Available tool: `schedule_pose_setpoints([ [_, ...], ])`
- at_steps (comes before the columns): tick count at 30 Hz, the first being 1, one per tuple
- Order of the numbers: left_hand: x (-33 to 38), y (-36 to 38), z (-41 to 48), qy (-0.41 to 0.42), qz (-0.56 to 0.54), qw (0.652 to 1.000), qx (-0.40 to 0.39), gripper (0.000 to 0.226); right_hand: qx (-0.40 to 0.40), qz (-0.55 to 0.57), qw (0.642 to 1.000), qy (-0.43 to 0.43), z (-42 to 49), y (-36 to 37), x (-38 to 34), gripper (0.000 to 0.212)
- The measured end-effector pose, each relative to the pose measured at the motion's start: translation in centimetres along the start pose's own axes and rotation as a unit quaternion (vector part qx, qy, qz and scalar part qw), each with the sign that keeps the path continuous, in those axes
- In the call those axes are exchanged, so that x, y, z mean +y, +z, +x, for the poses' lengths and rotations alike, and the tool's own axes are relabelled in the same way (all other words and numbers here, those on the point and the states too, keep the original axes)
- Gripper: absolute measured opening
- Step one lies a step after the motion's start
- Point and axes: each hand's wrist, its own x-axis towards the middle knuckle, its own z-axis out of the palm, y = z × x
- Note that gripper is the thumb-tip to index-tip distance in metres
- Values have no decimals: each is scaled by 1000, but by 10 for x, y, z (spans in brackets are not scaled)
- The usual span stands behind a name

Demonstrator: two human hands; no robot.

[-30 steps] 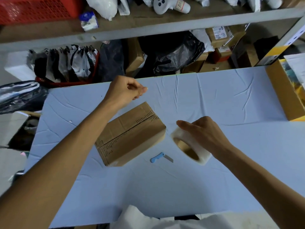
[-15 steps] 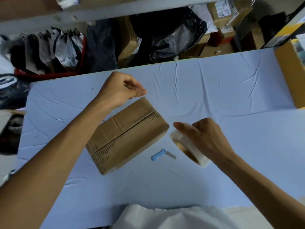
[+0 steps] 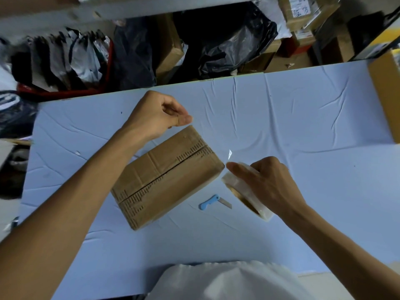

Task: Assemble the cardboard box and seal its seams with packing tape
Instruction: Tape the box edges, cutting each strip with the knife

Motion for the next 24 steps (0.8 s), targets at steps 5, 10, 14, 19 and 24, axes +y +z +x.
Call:
schedule_pose_setpoints([
  [5,-2,1,0,-5,2,1000,-6,16,4,-2,1000,7,-2,2,1,64],
  [10,-3,0,-1,-7,1,1000,-3,11,10,-12,1000,13,-3,5,1,63],
  [14,-7,2,0,-17,0,1000,-14,11,15,-13,1000,11,-3,6,2,63],
  [19,-14,6,2,-46,-19,998,-26,15,17,-3,1000,20,-2,7,2,66],
  [24,-15,4,5,-85,13,995,-54,58,16,-4,1000,21,1,6,-2,66],
])
